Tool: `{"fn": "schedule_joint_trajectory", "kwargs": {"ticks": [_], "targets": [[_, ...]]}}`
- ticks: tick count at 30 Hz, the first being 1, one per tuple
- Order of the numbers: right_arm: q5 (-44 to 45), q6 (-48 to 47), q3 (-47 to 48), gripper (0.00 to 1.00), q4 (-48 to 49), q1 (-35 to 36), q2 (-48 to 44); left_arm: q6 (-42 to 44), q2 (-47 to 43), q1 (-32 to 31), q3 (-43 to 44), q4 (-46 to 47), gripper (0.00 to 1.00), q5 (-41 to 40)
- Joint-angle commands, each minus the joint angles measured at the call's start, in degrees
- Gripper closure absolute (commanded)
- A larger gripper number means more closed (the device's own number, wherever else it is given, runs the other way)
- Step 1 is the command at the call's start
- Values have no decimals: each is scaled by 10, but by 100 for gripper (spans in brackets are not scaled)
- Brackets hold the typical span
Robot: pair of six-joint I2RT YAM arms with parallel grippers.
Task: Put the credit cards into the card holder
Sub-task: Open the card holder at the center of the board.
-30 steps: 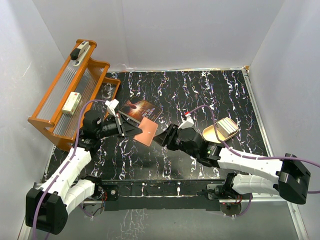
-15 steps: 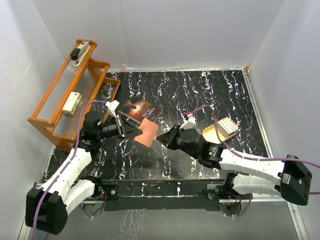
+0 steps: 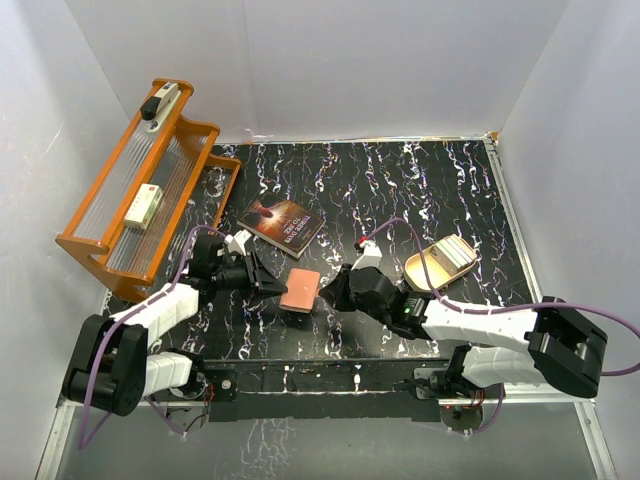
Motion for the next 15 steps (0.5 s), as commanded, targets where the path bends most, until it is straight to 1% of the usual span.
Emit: {"fn": "schedule_joint_trajectory", "kwargs": {"ticks": [1, 4, 6, 9, 12, 15], "targets": [[16, -37, -2, 100, 37, -4, 9, 31, 10, 4, -1, -27, 73, -32], [16, -39, 0, 100, 16, -5, 5, 57, 9, 4, 15, -72, 64, -53], [11, -57, 3, 100, 8, -5, -4, 71, 6, 4, 22, -91, 56, -58], [8, -69, 5, 100, 6, -5, -12, 74, -5, 4, 22, -94, 45, -57], [7, -85, 9, 100, 6, -5, -9, 75, -10, 4, 22, -93, 41, -55], [8, -109, 16, 100, -2, -6, 1, 76, -11, 4, 26, -97, 38, -59]]}}
